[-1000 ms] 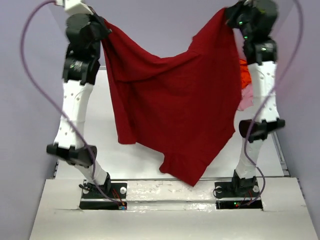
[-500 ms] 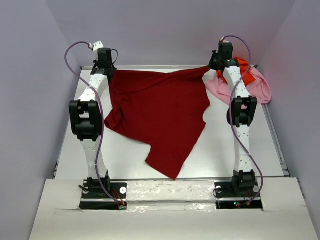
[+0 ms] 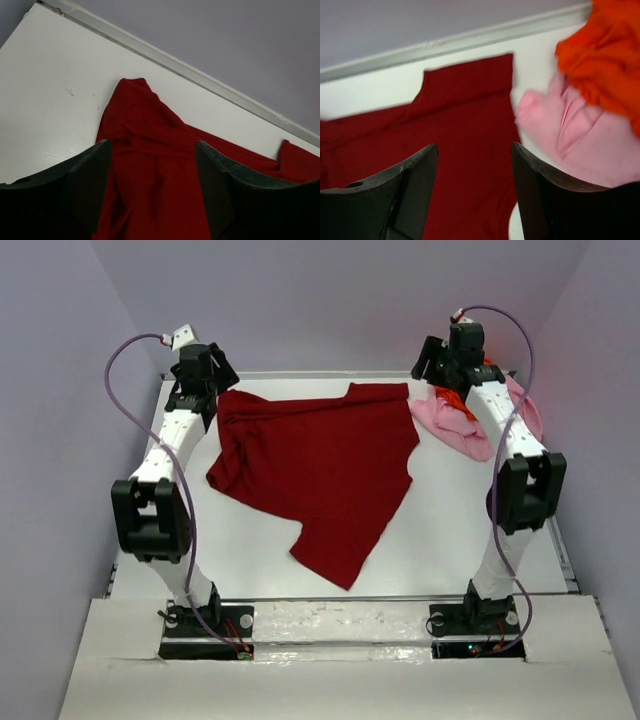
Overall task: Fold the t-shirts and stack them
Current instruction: Flatten out the 1/3-folded T-shirt at the center of the board.
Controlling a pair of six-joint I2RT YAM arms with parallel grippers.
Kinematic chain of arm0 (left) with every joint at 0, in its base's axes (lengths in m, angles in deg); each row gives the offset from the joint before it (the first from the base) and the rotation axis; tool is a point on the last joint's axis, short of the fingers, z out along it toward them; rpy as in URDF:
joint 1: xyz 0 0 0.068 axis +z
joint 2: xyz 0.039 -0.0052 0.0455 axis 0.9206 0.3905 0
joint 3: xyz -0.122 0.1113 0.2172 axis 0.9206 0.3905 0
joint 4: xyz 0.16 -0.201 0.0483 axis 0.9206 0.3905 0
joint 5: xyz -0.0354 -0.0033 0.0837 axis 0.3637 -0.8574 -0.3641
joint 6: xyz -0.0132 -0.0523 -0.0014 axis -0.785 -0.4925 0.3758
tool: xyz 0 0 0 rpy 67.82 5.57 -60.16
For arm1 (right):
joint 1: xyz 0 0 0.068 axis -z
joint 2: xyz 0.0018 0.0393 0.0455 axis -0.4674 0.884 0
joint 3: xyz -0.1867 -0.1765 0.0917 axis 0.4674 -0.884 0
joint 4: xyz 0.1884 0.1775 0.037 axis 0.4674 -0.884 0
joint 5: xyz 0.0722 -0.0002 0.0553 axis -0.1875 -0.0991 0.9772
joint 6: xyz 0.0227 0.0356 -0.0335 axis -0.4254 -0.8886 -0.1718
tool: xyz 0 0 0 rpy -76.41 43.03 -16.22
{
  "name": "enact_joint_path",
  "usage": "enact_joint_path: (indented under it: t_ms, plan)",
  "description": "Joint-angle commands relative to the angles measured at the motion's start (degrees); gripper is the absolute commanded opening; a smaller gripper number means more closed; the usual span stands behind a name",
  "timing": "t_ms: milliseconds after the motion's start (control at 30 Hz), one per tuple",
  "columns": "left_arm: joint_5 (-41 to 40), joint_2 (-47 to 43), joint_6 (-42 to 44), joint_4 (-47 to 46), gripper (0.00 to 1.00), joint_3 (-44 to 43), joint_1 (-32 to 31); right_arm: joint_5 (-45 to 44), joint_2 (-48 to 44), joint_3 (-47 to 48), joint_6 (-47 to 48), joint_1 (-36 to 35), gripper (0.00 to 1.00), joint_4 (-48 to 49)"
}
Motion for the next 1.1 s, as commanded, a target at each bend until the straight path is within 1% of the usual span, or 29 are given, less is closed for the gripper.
enact_joint_path:
  t_ms: [0,33,67,133,167,233,267,367,433,467,500,600,667,733,867,1000,1067]
  plan:
    - [0.4,-16.1,0.1,-1.9,0.77,6.4,-3.8,-1.2,-16.3,-17.3,-2.9,-6.5,0.65,9.9]
    - [0.6,-18.1,0.1,-1.7,0.77,8.0,-4.3,-0.1,-19.3,-26.0,-4.4,-7.4,0.65,11.5]
    - [0.2,-19.8,0.8,1.6,0.77,9.3,-4.7,0.5,-24.5,-29.8,-5.2,-9.4,0.64,12.6]
    - [-1.3,-23.9,0.9,5.1,0.77,12.2,-5.7,0.1,-29.0,-35.8,-6.5,-12.1,0.62,14.1]
    - [-1.4,-25.8,2.4,7.1,0.77,14.4,-5.9,0.2,-32.9,-40.8,-6.3,-14.5,0.62,14.3]
    - [-4.4,-27.5,3.1,9.5,0.77,16.8,-7.1,0.3,-36.5,-45.3,-6.4,-16.8,0.62,14.3]
    - [-6.2,-29.1,3.2,9.2,0.77,20.1,-7.4,1.6,-39.4,-49.5,-6.7,-18.3,0.62,14.7]
    - [-6.0,-29.9,3.1,9.1,0.77,23.8,-7.5,3.9,-42.5,-54.9,-8.2,-20.4,0.60,15.5]
    - [-5.8,-29.2,2.5,9.1,0.77,26.8,-7.6,4.5,-44.6,-59.3,-8.7,-23.6,0.59,15.6]
    - [-4.1,-28.8,2.4,8.8,0.77,27.5,-7.6,4.6,-45.3,-60.8,-9.2,-24.7,0.59,16.1]
    - [-3.7,-28.6,2.1,8.8,0.77,28.3,-7.6,4.3,-46.7,-63.7,-10.1,-27.4,0.59,16.5]
    - [-2.5,-28.5,2.8,10.1,0.77,26.9,-8.0,2.6,-48.0,-68.1,-10.8,-31.2,0.59,18.8]
    - [-1.7,-29.8,2.9,9.4,0.77,27.7,-8.2,0.9,-47.1,-68.5,-11.1,-35.5,0.59,17.2]
    - [-0.7,-30.6,2.8,7.8,0.77,28.5,-8.4,-3.8,-46.7,-69.6,-12.0,-40.0,0.59,16.0]
    - [-1.8,-30.0,2.9,8.1,0.77,28.5,-8.4,-7.7,-48.0,-72.7,-15.1,-45.1,0.59,16.4]
    - [-1.4,-29.0,2.9,8.5,0.77,28.2,-8.4,-10.6,-48.1,-74.5,-16.8,-48.3,0.58,16.2]
    - [-1.1,-29.0,2.9,8.5,0.77,28.1,-8.3,-11.9,-47.6,-75.2,-17.4,-48.3,0.59,16.2]
